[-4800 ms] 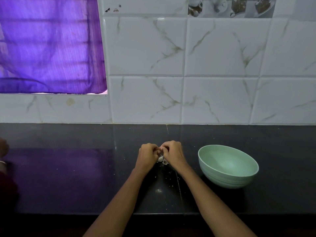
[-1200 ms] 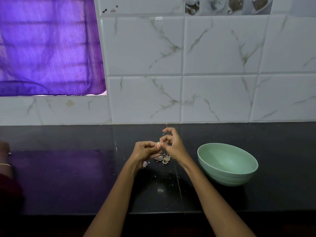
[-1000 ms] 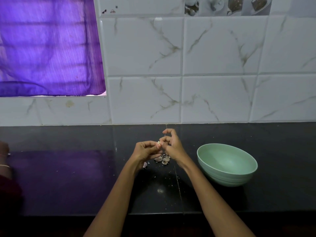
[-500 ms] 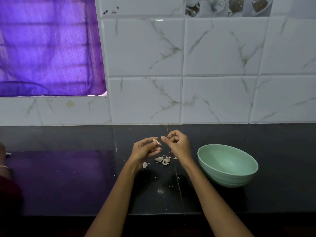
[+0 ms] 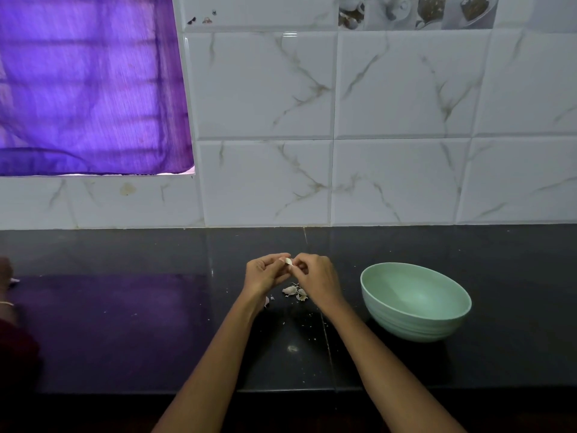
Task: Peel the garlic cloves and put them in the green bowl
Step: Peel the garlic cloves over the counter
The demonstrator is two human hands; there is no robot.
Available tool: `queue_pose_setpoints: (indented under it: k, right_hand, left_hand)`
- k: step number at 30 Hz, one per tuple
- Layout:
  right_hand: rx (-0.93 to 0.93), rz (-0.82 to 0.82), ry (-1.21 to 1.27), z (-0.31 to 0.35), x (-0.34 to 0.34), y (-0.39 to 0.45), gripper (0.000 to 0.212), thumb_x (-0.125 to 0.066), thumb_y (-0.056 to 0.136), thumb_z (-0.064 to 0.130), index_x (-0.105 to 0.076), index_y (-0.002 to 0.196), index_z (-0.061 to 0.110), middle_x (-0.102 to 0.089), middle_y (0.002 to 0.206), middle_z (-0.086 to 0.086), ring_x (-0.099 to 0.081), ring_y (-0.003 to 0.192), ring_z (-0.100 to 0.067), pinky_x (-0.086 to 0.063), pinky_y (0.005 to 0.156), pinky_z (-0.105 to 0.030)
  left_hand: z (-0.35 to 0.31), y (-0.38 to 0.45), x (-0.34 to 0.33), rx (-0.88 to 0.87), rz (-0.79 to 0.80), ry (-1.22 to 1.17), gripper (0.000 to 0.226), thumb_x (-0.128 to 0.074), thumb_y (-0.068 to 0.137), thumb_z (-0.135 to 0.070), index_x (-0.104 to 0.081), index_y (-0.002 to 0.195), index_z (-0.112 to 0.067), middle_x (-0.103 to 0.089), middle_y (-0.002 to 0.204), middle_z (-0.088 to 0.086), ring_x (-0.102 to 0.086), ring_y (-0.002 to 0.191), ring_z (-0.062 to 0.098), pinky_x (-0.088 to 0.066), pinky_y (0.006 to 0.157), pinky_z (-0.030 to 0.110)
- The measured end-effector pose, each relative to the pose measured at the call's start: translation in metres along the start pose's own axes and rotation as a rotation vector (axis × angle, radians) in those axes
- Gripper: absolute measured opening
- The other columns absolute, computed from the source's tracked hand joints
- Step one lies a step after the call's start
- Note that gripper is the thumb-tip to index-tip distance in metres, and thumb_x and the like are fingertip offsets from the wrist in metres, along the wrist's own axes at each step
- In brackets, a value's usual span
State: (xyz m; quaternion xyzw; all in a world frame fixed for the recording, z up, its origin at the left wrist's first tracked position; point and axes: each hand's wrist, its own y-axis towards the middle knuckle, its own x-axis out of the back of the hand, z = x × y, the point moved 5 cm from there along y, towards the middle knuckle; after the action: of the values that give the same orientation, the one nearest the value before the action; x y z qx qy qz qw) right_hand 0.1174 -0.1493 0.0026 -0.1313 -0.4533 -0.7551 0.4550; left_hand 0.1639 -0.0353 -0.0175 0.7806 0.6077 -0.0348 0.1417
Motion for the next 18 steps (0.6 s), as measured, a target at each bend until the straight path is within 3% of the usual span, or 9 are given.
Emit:
queue_pose_setpoints:
  k: [3, 7, 18]
  right_hand:
    - [0.001, -0.016, 0.046, 0.0, 0.002, 0.001, 0.013, -0.066, 0.083, 0.028, -0.071, 0.086, 0.017, -0.072, 0.078, -0.001, -0.066, 0.073, -0.015, -0.05, 0.063, -0.029]
    - [-0.021, -0.058, 0.126, -0.001, 0.004, 0.001, 0.017, -0.067, 0.082, 0.031, -0.068, 0.077, 0.015, -0.07, 0.072, -0.002, -0.065, 0.068, -0.016, -0.051, 0.064, -0.032]
    - [-0.087, -0.044, 0.135, -0.009, -0.002, 0.004, 0.013, -0.058, 0.084, 0.008, -0.058, 0.071, 0.009, -0.057, 0.064, -0.001, -0.05, 0.061, -0.019, -0.036, 0.058, -0.029]
  left_hand:
    - [-0.002, 0.001, 0.002, -0.067, -0.025, 0.025, 0.014, -0.055, 0.088, 0.005, -0.066, 0.097, 0.006, -0.071, 0.065, 0.002, -0.069, 0.062, 0.009, -0.057, 0.063, 0.017]
    - [-0.001, 0.002, 0.004, -0.093, -0.027, 0.029, 0.01, -0.059, 0.086, 0.005, -0.068, 0.088, 0.002, -0.072, 0.064, 0.001, -0.07, 0.065, 0.011, -0.057, 0.064, 0.017]
    - [0.004, 0.003, 0.002, -0.102, -0.017, 0.153, 0.011, -0.063, 0.084, 0.002, -0.068, 0.093, 0.007, -0.072, 0.069, 0.003, -0.069, 0.064, 0.01, -0.055, 0.061, 0.016]
